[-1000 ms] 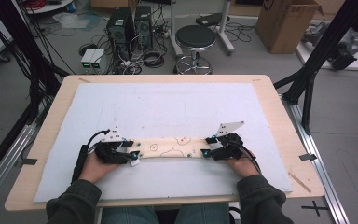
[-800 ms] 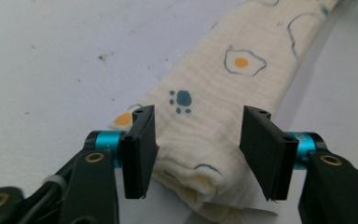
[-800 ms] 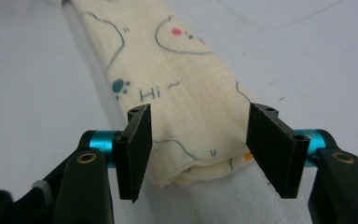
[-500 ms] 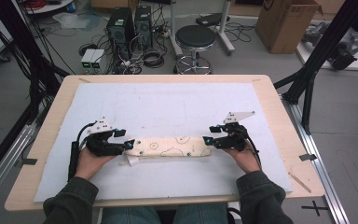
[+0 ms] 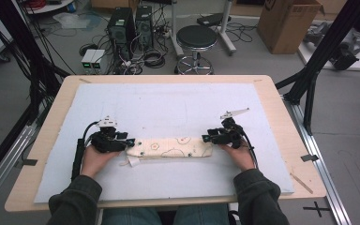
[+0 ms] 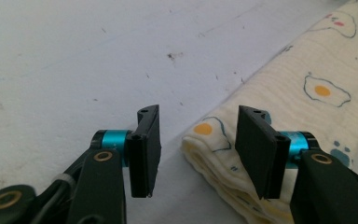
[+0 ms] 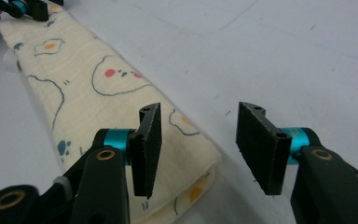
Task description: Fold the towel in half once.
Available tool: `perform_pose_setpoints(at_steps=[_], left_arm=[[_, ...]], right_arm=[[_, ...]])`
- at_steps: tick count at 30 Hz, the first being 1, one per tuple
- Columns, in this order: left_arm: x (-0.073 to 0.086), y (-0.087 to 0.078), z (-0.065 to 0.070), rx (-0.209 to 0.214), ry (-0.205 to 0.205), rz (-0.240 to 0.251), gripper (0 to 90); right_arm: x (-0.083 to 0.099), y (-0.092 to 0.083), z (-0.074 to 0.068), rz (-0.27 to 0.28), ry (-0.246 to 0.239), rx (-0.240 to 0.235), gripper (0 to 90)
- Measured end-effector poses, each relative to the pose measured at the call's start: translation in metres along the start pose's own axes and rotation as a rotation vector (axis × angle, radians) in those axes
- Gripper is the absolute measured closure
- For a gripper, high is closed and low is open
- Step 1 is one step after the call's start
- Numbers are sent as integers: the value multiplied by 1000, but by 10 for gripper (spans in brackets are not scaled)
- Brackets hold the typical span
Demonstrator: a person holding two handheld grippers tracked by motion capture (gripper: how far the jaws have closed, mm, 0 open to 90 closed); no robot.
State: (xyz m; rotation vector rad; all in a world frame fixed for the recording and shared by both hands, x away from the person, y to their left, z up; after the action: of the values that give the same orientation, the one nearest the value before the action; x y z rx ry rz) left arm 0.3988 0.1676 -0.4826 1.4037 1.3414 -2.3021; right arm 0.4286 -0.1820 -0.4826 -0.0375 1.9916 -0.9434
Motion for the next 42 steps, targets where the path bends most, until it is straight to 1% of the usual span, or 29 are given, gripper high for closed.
perform_pose_setpoints(at_steps=[2,4,5,6,7,9,10,14,16,20,22,25,27,29,30,31,33,34,37,38,39,42], left_arm=[[3,1,1,9,19,-26,573],[4,2,3,21,23,-37,613],[4,2,3,20,25,-40,628],[4,2,3,22,24,-40,633],[5,2,4,25,23,-41,643],[5,2,5,28,21,-38,670],[5,2,5,35,31,-44,684],[5,2,8,45,35,-38,756],[5,2,9,40,43,-37,777],[4,-1,11,24,69,-36,797],[1,-4,12,14,75,-17,800],[-2,-7,13,-4,87,7,805],[-5,-9,13,-10,86,23,805],[-8,-9,12,-28,90,32,807],[-10,-9,12,-30,88,37,807],[-11,-9,11,-33,86,42,807],[-12,-8,8,-51,80,38,807],[-13,-8,6,-57,76,46,808],[-18,-7,2,-59,50,68,810],[-20,-7,0,-66,53,67,811],[-22,-6,-1,-67,46,68,810],[-30,-2,-5,-79,43,69,810]], right_arm=[[2,3,-1,-16,5,-5,554],[3,5,-2,-31,-5,-8,605],[5,6,-3,-43,-4,-9,616],[5,7,-3,-45,-11,-5,627],[5,7,-3,-45,-14,-7,656],[6,7,-4,-52,-9,-16,676],[6,7,-5,-55,-10,-19,706],[8,8,-8,-64,-24,-31,780],[8,7,-9,-70,-22,-38,800],[6,4,-13,-62,-35,-50,811],[3,0,-16,-46,-49,-49,813],[-1,-6,-19,-42,-69,-36,814],[-4,-8,-21,-37,-75,-31,815],[-7,-10,-22,-37,-83,-23,816],[-9,-10,-23,-36,-81,-25,815],[-11,-11,-22,-37,-89,-17,816],[-16,-12,-22,-34,-88,-10,816],[-18,-12,-21,-29,-90,-7,816],[-23,-10,-16,-28,-94,15,817],[-25,-10,-13,-21,-87,19,818],[-27,-9,-11,-14,-85,22,818],[-31,-6,-5,-15,-74,49,819]])
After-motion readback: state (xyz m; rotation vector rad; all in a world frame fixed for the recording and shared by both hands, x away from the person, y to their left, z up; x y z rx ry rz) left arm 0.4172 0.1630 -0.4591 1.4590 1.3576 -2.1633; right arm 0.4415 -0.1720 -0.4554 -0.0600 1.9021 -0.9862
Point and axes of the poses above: each handheld gripper's, and its own axes: y roughly forward along the jaws, x roughly out of its underside, z roughly to its right, the point moved 7 cm from there along y, roughly forward along the jaws
